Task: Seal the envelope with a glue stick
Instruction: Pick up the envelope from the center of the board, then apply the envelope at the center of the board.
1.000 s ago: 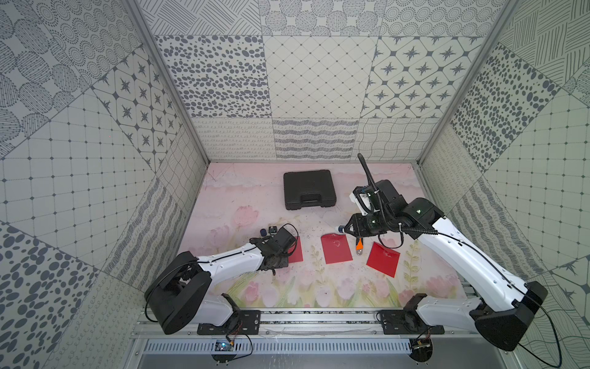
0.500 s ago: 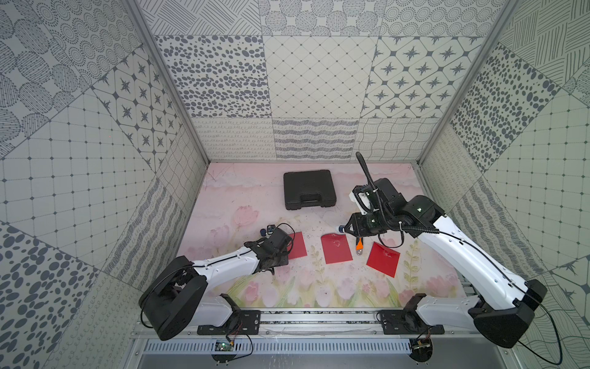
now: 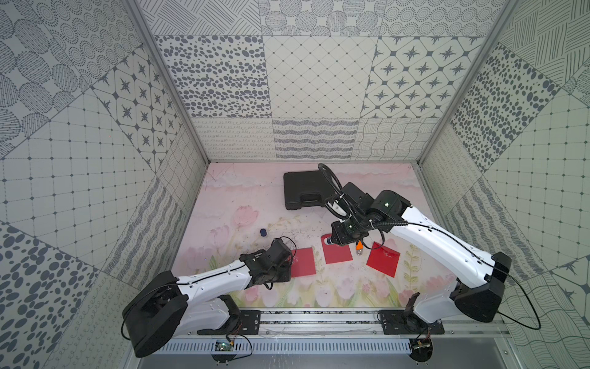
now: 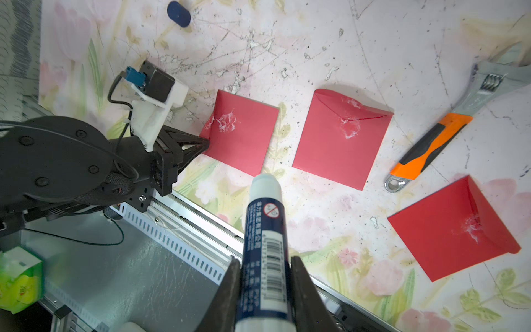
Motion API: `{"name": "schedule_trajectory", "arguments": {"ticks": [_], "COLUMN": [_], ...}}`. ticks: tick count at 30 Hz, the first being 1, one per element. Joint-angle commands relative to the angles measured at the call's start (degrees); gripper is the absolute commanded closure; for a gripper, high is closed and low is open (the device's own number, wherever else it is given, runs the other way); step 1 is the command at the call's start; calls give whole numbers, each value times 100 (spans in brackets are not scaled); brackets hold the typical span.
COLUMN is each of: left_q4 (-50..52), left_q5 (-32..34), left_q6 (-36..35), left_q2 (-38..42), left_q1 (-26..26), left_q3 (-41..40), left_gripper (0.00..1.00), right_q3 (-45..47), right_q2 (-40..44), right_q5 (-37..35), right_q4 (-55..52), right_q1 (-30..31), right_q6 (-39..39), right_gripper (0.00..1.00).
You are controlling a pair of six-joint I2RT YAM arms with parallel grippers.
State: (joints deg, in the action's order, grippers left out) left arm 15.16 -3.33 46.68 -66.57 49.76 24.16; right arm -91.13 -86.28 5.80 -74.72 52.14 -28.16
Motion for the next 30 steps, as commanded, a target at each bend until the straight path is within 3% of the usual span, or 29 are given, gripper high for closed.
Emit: {"name": "schedule_trajectory", "arguments": {"ticks": [1,11,20,30], "left_q4": [-552,-1017,759,-152], "left_q5": [-846,-1067,-345,-716], "left_q6": [231,240,209,147], "left_q2": [44,-34,699,907], "left_q1": [223,264,351,355], "left_q3": [-327,-556,-200,-717], "left_gripper": [100,100,100,100], "right_q3": [-274,-394,-605,-725], "right_q2": [-318,-1265,-2138,-2634], "right_q5": [-87,217,232,419], "right_q4": [-395,-311,-110,177], "right_q1": [275,810,1053,1148], "right_q6": [-108,-439,-578,-727], "right_gripper": [100,100,100,100]}}
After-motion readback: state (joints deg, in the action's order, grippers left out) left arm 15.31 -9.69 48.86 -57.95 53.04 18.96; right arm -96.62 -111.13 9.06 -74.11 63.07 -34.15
